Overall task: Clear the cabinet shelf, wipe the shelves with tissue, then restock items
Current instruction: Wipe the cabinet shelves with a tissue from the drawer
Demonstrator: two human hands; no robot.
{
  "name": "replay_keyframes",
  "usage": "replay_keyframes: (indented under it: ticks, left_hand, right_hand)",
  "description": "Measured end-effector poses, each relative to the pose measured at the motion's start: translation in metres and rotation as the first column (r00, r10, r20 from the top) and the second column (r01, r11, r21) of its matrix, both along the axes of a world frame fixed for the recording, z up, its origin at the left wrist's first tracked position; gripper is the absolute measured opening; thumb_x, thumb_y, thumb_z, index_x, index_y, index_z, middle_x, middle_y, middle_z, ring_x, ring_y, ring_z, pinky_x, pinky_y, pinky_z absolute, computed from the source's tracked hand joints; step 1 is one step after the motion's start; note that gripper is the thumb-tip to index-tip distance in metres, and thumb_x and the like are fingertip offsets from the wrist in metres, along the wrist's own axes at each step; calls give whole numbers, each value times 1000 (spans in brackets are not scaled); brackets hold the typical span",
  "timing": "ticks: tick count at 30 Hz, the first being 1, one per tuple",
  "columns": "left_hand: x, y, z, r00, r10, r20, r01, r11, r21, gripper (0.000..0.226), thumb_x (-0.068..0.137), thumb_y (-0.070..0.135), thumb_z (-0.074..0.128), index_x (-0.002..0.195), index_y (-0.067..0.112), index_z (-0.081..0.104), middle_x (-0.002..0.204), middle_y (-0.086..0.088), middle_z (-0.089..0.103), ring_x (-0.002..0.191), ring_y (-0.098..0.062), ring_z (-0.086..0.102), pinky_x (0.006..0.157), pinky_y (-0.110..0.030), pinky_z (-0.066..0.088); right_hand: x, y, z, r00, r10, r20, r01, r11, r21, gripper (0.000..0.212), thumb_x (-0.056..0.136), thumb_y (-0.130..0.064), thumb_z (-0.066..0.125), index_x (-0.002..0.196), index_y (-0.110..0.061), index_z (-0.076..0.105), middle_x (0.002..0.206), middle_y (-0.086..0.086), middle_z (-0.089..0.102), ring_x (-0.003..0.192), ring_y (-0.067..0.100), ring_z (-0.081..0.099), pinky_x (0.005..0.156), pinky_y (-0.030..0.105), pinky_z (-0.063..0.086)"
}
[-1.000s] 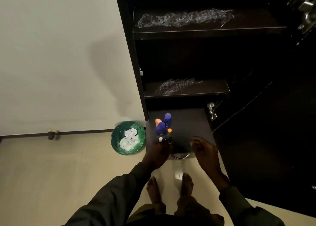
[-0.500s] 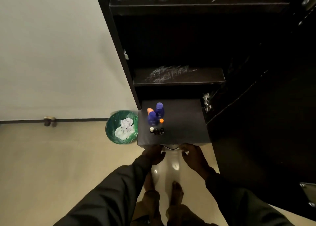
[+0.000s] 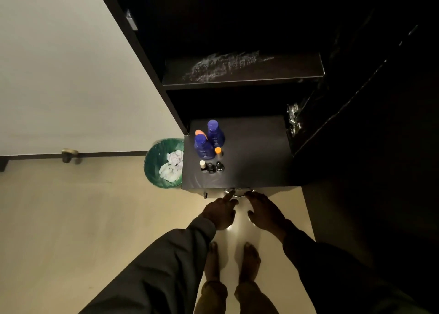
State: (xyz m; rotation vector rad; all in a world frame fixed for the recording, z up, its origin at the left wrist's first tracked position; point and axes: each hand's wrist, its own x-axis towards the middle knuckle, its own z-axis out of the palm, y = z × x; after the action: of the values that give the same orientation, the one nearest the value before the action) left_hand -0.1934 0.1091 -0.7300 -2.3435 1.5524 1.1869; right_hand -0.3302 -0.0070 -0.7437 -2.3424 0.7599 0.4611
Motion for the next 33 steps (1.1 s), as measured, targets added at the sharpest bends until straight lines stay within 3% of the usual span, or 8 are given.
replay_keyframes:
  ticks: [7, 12, 16, 20, 24, 33]
  left_hand:
    - [8, -6, -17, 999, -47, -17, 48, 999, 20, 47, 104, 27, 42, 150, 22, 40, 167, 2, 12, 139, -29, 42, 110, -43, 42]
    - [1, 1, -26, 994, -106, 35, 106, 994, 4, 48, 104, 31, 42, 151, 20, 38, 168, -3, 7, 147, -30, 30, 114, -44, 36]
    - [-5, 4, -36, 989, -115, 92, 117, 993, -17, 57, 103, 34, 44, 155, 17, 29, 167, -6, 8, 153, -29, 15, 122, -47, 22]
    - [-5, 6, -37, 997, -65, 33, 65, 998, 1, 64, 104, 33, 42, 159, 16, 14, 168, -6, 10, 155, -25, 8, 126, -46, 11]
    - [-13, 16, -33, 999, -36, -10, 36, 999, 15, 64, 105, 29, 41, 160, 14, 10, 167, -6, 11, 155, -25, 8, 127, -44, 8]
    - [-44, 50, -37, 998, -5, -58, 5, 1000, -8, 63, 102, 32, 47, 157, 16, 20, 163, -6, 27, 150, -25, 27, 124, -44, 20]
  right_hand:
    - [2, 8, -29, 999, 28, -19, -29, 999, -43, 69, 97, -24, 55, 155, -16, 19, 160, 1, 25, 146, 20, 25, 115, 30, 27]
    - [6, 20, -35, 999, 34, -32, -36, 997, -61, 73, 95, -23, 57, 155, -18, 16, 162, 1, 16, 145, 23, 27, 112, 31, 35]
    - [9, 27, -33, 999, 8, -40, -11, 998, -63, 76, 91, -16, 60, 154, -17, 17, 162, 2, 15, 142, 24, 31, 107, 31, 41]
    - [8, 35, -29, 998, -14, -56, 12, 999, -47, 76, 90, -10, 59, 154, -15, 19, 161, 2, 16, 142, 24, 30, 106, 31, 42]
    - [1, 45, -26, 999, -39, -32, 38, 998, -43, 71, 89, -10, 61, 151, -13, 27, 159, 3, 22, 141, 22, 33, 105, 29, 42]
    - [-40, 78, -28, 999, -47, -27, 46, 998, -39, 70, 92, -19, 61, 152, -19, 26, 160, -1, 20, 142, 17, 33, 102, 23, 44]
